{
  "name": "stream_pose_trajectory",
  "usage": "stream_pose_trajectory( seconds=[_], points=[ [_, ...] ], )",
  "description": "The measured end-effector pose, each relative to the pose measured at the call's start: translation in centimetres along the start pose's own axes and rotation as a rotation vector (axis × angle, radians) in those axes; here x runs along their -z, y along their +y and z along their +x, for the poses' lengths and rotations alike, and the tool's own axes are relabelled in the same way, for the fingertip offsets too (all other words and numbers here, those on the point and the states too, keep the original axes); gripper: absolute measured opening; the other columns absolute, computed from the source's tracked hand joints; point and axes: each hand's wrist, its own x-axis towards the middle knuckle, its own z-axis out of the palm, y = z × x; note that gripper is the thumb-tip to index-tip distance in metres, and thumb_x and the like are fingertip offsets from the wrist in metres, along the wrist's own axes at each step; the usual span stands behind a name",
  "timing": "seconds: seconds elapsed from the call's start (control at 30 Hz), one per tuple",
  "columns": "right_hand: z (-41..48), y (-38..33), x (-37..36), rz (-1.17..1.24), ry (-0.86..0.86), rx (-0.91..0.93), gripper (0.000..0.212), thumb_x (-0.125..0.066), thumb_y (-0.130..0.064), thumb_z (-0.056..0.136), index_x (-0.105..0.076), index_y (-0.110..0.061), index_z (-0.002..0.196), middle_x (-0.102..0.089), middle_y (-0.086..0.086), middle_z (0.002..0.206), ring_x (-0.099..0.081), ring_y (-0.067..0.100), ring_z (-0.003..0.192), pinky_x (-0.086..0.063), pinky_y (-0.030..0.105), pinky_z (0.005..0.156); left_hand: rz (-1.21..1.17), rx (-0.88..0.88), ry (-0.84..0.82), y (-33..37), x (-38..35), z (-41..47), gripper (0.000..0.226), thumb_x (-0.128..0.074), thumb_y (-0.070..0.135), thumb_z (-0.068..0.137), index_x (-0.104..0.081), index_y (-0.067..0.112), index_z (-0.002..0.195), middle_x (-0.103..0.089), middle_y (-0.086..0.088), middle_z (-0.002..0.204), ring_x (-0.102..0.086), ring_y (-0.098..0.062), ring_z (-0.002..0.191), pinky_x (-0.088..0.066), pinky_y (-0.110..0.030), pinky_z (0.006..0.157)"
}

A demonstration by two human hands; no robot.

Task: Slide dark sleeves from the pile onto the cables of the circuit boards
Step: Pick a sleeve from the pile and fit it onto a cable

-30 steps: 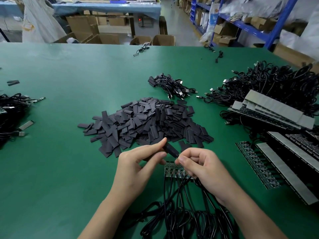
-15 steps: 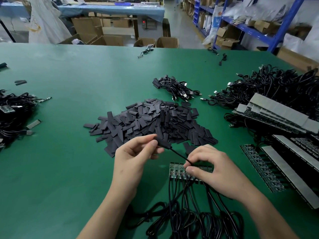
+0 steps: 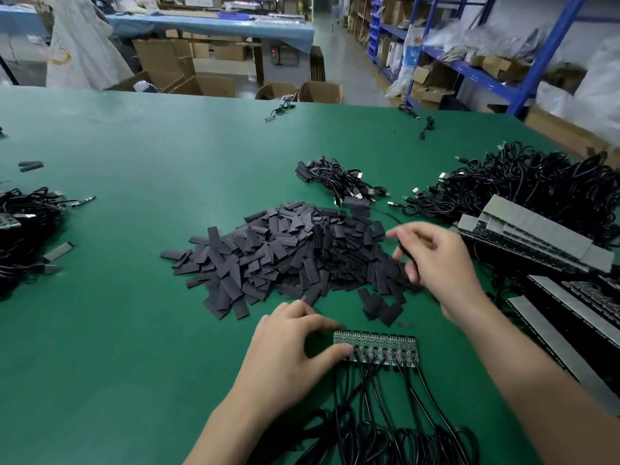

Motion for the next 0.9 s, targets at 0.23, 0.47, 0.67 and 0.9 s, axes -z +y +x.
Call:
stream_pose_trajectory(
  seconds=[0.23, 0.47, 0.67, 0.9],
  points=[
    [13.5, -2.3, -3.8, -0.314, -0.020, 0.035, 0.025, -0.050, -0.009, 0.105, -0.072, -0.021, 0.108, -0.074, 0.007, 0.099, -0.054, 0.019, 0.067, -0.043, 0.032, 0.060, -0.338, 0.046, -0.005, 0.1, -0.1, 0.1, 0.014, -0.080, 0.038, 0.087, -0.073, 0.037, 0.099, -0.070, 0.023, 0.085, -0.066, 0.003, 0.084, -0.050, -0.016, 0.079],
    [22.3, -4.0, -7.3, -0.509, -0.097, 0.046, 0.041, -0.053, -0.013, 0.106, -0.057, -0.019, 0.147, -0.061, 0.011, 0.142, -0.066, 0.030, 0.115, -0.046, 0.026, 0.082, -0.720, 0.109, -0.116, -0.1, -0.3, 0.4, 0.013, -0.080, 0.027, 0.088, -0.075, 0.036, 0.097, -0.071, 0.000, 0.084, -0.063, -0.005, 0.076, -0.054, -0.031, 0.081],
    [16.4, -3.2, -5.8, -0.502, -0.155, 0.130, 0.031, -0.054, -0.020, 0.106, -0.066, -0.025, 0.134, -0.063, 0.001, 0.143, -0.067, 0.034, 0.114, -0.050, 0.022, 0.075, -0.843, 0.100, -0.157, -0.4, -0.2, 0.5, 0.011, -0.081, 0.024, 0.088, -0.079, 0.030, 0.098, -0.069, 0.008, 0.079, -0.061, -0.007, 0.074, -0.049, -0.020, 0.076],
    [-2.2, -2.7, -0.6, -0.366, -0.467, 0.095, 0.016, -0.059, -0.051, 0.096, -0.073, -0.048, 0.102, -0.075, -0.023, 0.096, -0.071, 0.010, 0.090, -0.060, 0.041, 0.085, -0.926, 0.167, -0.143, 0.5, 0.1, 0.4, 0.011, -0.080, 0.014, 0.088, -0.079, 0.014, 0.099, -0.074, -0.003, 0.082, -0.064, -0.011, 0.075, -0.050, -0.018, 0.075]
  ],
)
